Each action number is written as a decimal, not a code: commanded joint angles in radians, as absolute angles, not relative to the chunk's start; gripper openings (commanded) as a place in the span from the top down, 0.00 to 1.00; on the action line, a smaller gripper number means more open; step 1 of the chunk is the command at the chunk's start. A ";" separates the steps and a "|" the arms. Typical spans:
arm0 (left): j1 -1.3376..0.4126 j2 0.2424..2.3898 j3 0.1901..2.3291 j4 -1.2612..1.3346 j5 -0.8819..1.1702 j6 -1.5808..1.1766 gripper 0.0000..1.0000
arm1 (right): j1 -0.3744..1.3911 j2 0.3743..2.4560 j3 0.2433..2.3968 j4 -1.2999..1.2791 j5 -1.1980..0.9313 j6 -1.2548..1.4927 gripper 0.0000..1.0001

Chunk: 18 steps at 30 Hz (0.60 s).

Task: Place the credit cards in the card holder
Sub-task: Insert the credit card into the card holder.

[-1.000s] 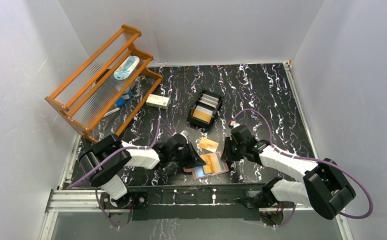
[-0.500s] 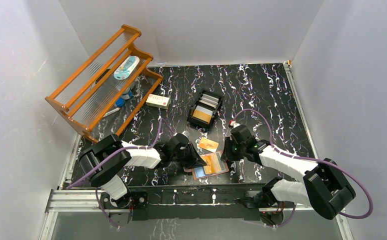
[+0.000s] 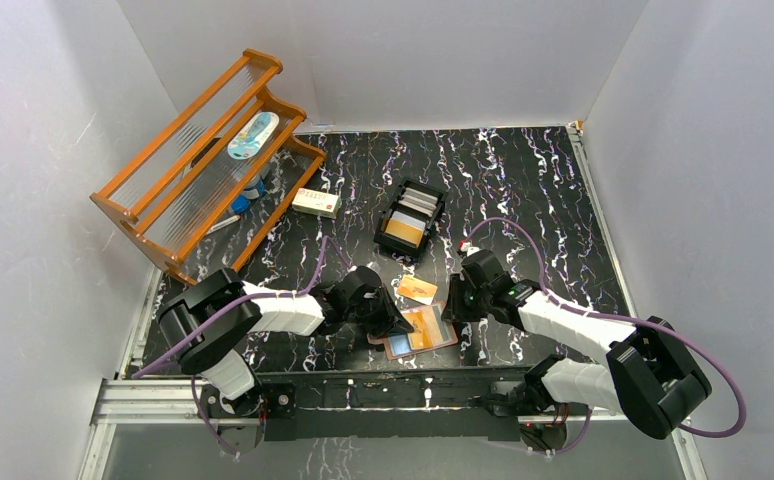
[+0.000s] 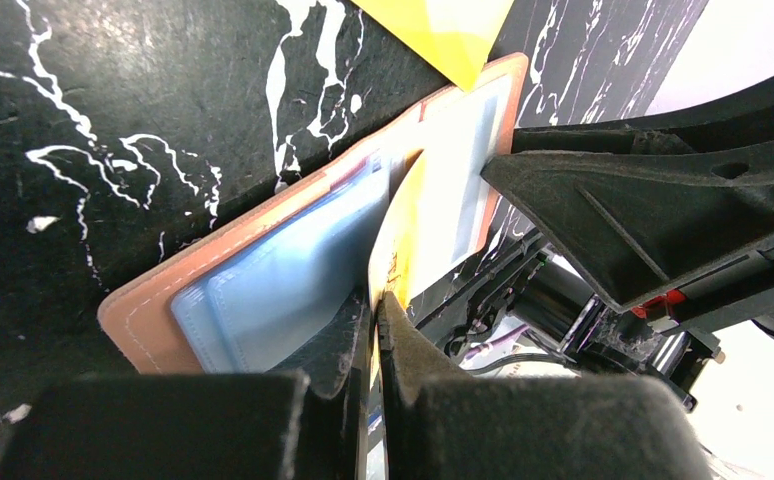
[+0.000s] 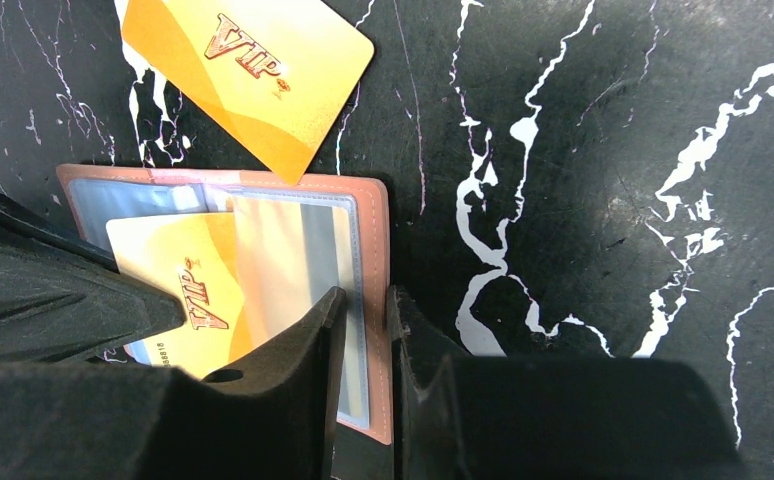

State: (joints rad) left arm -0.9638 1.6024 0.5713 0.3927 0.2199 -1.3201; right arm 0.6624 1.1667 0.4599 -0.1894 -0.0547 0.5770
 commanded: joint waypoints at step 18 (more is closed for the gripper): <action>-0.976 1.618 0.689 0.150 0.103 -1.221 0.66 | 0.669 1.182 0.445 -0.238 -0.043 0.577 0.73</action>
